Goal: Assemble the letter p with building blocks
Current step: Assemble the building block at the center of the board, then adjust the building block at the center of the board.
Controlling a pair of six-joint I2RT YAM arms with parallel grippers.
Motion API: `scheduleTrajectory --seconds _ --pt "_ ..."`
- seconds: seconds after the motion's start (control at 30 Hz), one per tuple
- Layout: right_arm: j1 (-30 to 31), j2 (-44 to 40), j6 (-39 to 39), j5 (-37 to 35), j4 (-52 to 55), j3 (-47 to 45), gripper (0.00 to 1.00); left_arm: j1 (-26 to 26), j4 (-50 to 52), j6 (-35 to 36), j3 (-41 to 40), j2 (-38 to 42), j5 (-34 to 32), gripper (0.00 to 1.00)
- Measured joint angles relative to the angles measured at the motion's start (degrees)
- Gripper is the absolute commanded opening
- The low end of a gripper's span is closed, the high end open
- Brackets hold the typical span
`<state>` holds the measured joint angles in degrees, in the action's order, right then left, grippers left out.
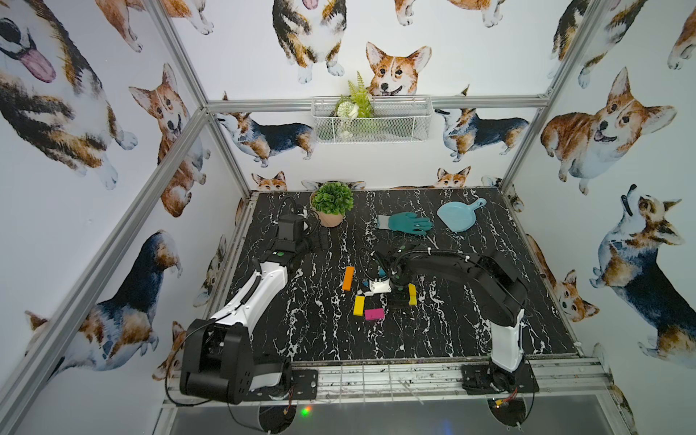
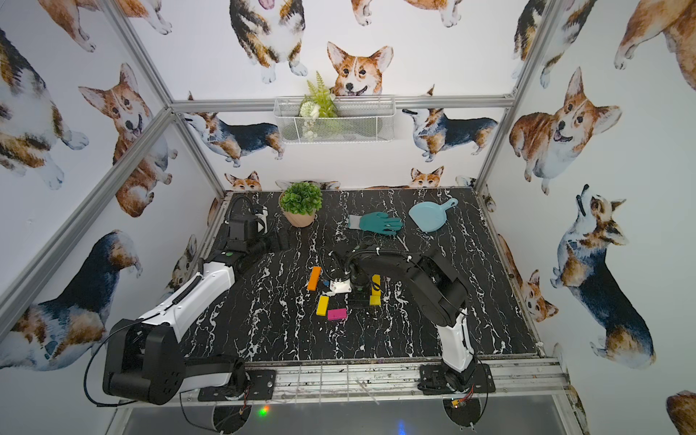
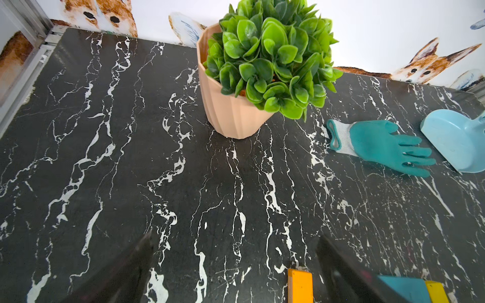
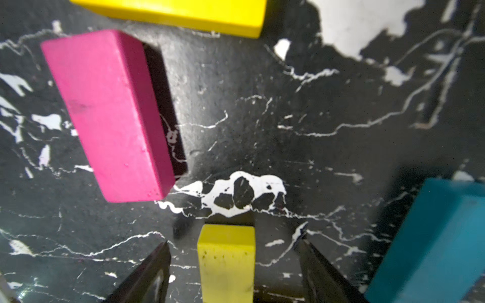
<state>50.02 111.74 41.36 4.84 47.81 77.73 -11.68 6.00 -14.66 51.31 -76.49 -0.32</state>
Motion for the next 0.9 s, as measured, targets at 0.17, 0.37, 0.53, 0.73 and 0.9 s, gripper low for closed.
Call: scheduleTrajectory --seconds 0.17,0.37,0.53,0.73,0.9 --pt "0.22 -6.49 -3.63 0.17 -3.21 0.87 1.00 -0.35 2.14 1.11 1.09 -0.42 -1.77 1.00" --pt "-1.55 -17.03 -16.94 -2.29 -19.19 -0.07 1.00 -3.10 7.87 3.56 4.72 -1.38 -4.13 1.00" --pt "-7.08 -18.34 -33.92 -1.03 -30.99 -0.55 1.00 -7.52 14.38 5.88 7.65 -2.60 -5.55 1.00" --pt "-9.57 -16.09 -44.44 -0.11 -30.36 3.39 1.00 -12.46 21.55 7.15 11.06 -7.82 -5.51 1.00" --pt "-10.78 -23.21 -49.35 -3.41 -30.82 -3.48 1.00 -15.28 25.16 6.56 11.21 -10.27 -5.53 1.00"
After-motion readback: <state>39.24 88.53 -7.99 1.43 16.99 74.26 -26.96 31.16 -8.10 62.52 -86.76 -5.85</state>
